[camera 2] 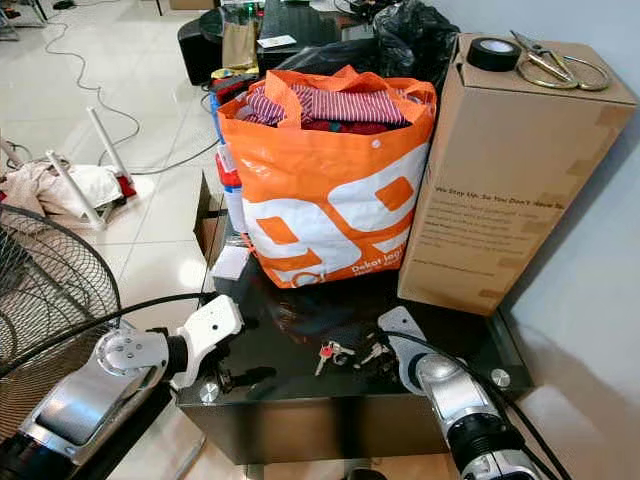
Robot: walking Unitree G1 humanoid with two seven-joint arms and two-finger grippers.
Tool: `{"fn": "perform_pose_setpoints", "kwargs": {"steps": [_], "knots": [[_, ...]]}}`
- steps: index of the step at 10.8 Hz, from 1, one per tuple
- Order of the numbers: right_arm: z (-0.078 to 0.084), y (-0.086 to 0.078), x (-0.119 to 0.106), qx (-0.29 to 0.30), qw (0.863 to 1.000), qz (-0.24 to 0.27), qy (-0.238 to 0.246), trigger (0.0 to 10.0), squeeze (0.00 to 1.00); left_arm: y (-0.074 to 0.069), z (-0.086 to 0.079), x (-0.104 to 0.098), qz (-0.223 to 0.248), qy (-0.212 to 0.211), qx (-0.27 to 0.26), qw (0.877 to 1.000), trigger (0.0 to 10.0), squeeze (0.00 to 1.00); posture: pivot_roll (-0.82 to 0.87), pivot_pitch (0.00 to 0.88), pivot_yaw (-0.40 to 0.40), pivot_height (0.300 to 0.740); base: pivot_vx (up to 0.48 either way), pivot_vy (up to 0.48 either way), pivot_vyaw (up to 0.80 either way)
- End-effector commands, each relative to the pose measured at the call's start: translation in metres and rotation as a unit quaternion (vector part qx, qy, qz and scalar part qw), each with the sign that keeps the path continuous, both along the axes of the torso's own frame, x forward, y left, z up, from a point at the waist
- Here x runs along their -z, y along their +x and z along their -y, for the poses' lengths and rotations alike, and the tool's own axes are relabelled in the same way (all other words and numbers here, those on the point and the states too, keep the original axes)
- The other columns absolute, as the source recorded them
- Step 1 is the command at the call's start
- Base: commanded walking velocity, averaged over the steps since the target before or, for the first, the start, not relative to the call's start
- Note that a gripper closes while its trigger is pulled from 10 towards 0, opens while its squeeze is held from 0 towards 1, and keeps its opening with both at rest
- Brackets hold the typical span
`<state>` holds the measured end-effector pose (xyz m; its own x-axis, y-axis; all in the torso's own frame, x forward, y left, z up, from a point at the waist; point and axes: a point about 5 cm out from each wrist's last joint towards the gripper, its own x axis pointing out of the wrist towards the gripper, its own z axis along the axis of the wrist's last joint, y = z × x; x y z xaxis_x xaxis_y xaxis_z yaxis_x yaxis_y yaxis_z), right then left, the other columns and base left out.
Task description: Hang keys on a hook
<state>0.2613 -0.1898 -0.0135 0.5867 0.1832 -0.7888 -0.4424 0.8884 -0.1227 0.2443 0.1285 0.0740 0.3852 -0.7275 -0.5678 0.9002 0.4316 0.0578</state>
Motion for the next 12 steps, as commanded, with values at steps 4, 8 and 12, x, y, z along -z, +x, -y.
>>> {"fn": "perform_pose_setpoints", "kwargs": {"steps": [4,8,12], "knots": [[-0.0026,0.0061,-0.0008,0.018,1.0,0.012,0.002,8.0,0.0,-0.0009,-0.0003,-0.0024,0.0,0.004,0.007,1.0,10.0,0.09,-0.14,0.0,0.033,0.74,0.0,0.0,0.0],[-0.0026,0.0088,-0.0018,0.017,1.0,0.022,0.004,6.6,0.0,-0.0002,0.0009,-0.0021,0.002,0.004,0.008,1.0,10.0,0.09,-0.14,0.0,0.029,0.74,0.0,0.0,0.0],[-0.0056,0.0101,-0.0021,0.009,1.0,0.027,0.009,3.7,0.0,-0.0009,0.0016,-0.0025,0.003,0.003,0.009,1.0,10.0,0.09,-0.14,0.0,0.023,0.74,0.0,0.0,0.0]]}}
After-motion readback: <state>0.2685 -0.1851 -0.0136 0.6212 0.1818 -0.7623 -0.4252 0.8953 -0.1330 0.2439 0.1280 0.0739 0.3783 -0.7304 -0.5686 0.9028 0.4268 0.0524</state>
